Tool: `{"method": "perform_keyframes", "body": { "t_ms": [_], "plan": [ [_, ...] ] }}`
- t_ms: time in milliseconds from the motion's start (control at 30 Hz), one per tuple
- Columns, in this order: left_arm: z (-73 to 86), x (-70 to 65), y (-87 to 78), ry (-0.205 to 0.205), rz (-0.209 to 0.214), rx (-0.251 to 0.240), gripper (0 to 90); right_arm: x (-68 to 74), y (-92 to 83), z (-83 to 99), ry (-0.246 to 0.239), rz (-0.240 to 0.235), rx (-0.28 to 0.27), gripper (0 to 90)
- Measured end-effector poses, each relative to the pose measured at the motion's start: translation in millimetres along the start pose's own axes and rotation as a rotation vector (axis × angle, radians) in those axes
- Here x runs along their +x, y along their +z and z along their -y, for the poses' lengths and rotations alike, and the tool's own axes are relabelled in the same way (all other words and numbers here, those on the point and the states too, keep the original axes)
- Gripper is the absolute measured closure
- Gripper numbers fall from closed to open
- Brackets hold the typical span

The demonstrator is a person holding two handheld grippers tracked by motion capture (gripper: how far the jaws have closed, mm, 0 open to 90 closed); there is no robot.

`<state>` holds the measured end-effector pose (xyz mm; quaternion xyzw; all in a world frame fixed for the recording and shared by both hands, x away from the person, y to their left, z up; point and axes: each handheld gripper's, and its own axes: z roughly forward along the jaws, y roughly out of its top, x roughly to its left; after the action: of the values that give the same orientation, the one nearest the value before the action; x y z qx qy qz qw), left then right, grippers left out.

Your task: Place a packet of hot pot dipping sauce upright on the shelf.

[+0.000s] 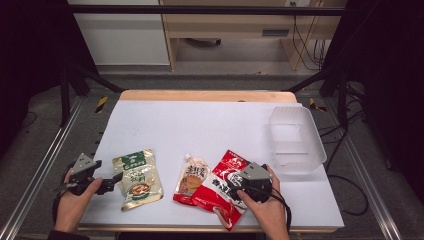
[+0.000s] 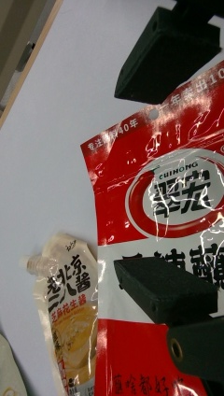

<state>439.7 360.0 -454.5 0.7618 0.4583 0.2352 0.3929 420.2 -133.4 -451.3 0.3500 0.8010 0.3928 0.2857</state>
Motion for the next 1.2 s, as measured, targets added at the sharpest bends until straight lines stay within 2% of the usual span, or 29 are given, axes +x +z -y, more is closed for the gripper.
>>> {"method": "perform_keyframes", "body": {
  "t_ms": [167,200,367,600,667,900,1033,1200],
  "plan": [
    [-0.2,1.9,1.1,-0.014,-0.011,0.008,5.5,-1.1,3.0,1.4,0.003,0.012,0.04,13.2],
    [-0.5,2.1,0.4,-0.016,-0.017,0.005,6.0,-1.6,2.7,1.6,0.006,0.025,0.042,13.0],
    [0.8,2.5,2.5,-0.017,-0.016,0.015,6.4,-2.4,2.1,2.2,0.011,0.034,0.049,12.3],
    [1.3,5.1,6.4,-0.018,-0.017,0.031,7.3,-0.4,3.9,1.4,-0.013,0.067,0.065,12.0],
    [1.6,5.9,7.6,-0.017,-0.012,0.041,7.4,-0.6,3.6,0.9,-0.013,0.072,0.056,12.6],
    [1.5,4.9,10.6,-0.008,0.006,0.063,9.0,-2.1,2.1,0.7,-0.018,0.074,0.049,14.1],
    [0.8,4.2,14.0,0.002,0.009,0.075,10.9,-1.3,3.7,1.2,-0.022,0.062,0.062,13.4],
    [-1.1,4.2,25.2,0.021,0.027,0.108,13.3,0.3,5.2,1.0,-0.037,0.057,0.071,13.0]
  ]
}}
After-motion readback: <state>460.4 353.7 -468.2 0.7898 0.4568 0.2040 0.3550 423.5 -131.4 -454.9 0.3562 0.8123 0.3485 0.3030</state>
